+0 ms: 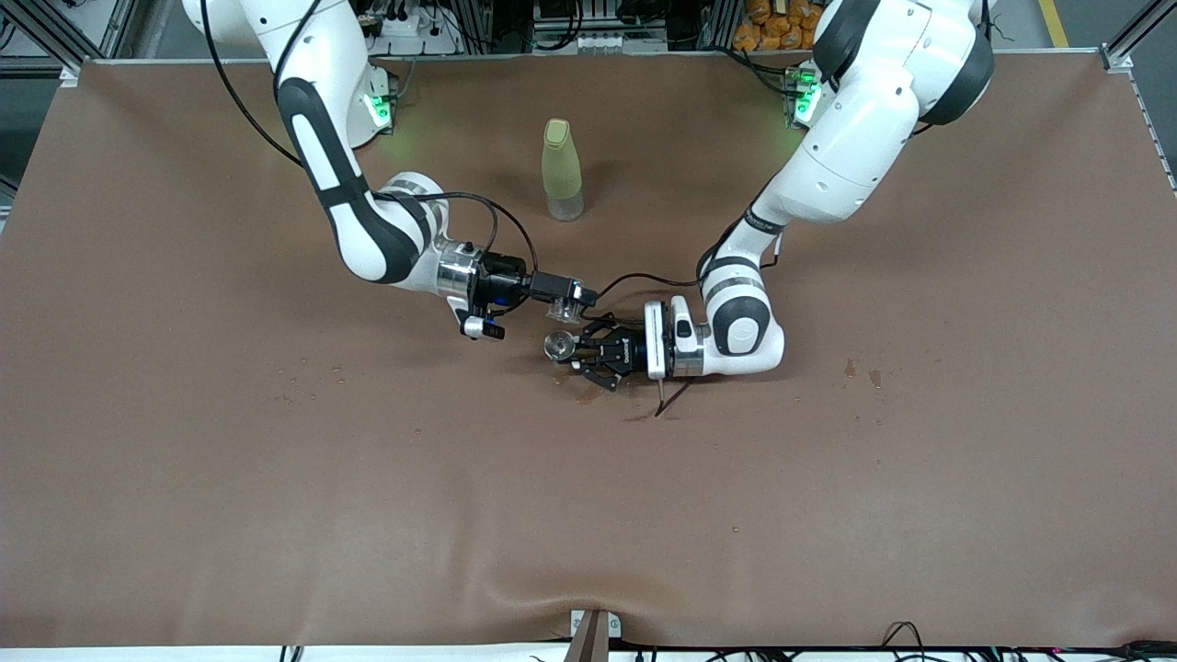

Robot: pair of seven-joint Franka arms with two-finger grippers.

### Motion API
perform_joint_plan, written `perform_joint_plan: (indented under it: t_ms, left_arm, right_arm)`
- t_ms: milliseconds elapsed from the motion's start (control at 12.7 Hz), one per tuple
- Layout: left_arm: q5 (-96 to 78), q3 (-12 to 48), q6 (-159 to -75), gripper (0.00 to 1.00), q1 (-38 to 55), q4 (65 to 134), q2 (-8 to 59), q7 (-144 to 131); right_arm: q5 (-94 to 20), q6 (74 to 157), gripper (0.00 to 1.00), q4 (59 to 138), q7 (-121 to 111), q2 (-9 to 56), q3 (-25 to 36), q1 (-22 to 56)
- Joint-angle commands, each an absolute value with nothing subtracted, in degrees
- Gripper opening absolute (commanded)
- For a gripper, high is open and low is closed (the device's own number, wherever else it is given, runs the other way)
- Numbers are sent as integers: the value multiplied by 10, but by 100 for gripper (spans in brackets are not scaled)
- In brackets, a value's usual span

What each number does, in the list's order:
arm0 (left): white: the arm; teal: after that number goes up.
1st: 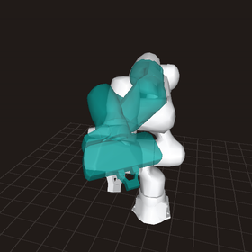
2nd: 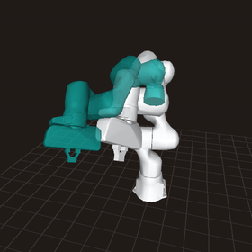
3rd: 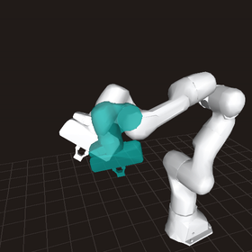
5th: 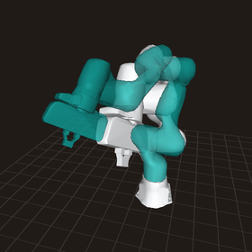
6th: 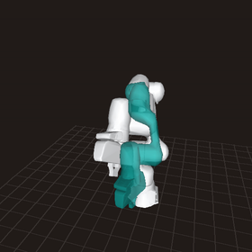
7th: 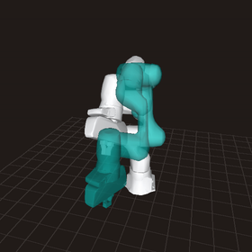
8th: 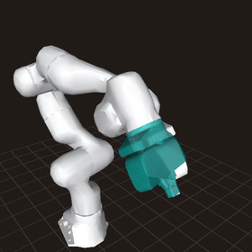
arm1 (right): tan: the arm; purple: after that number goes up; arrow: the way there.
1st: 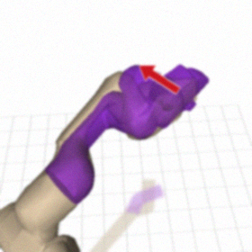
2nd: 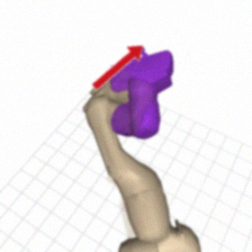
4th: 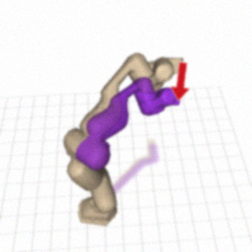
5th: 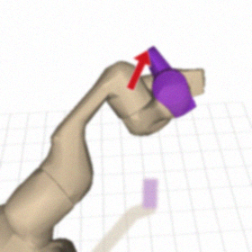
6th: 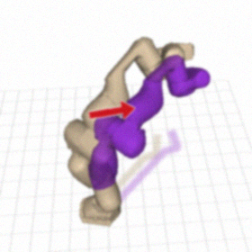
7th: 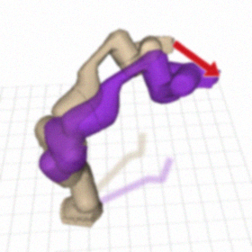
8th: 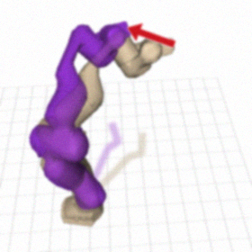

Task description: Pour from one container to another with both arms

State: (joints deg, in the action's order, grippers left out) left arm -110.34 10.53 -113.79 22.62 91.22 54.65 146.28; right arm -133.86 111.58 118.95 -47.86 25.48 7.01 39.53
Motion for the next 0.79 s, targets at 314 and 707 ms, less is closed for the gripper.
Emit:
perform_joint_plan:
  t_ms: [314, 707]
  left_arm:
    - [-1109, 107, -1108, 0, 214, 979, 495, 1475]
    - [-1110, 107, -1108, 0, 174, 965, 493, 1442]
  right_arm:
    - [-1255, 1121, 0, 1195, -718, 235, 76, 366]
    - [-1033, 977, 0, 1180, -822, 214, 171, 317]
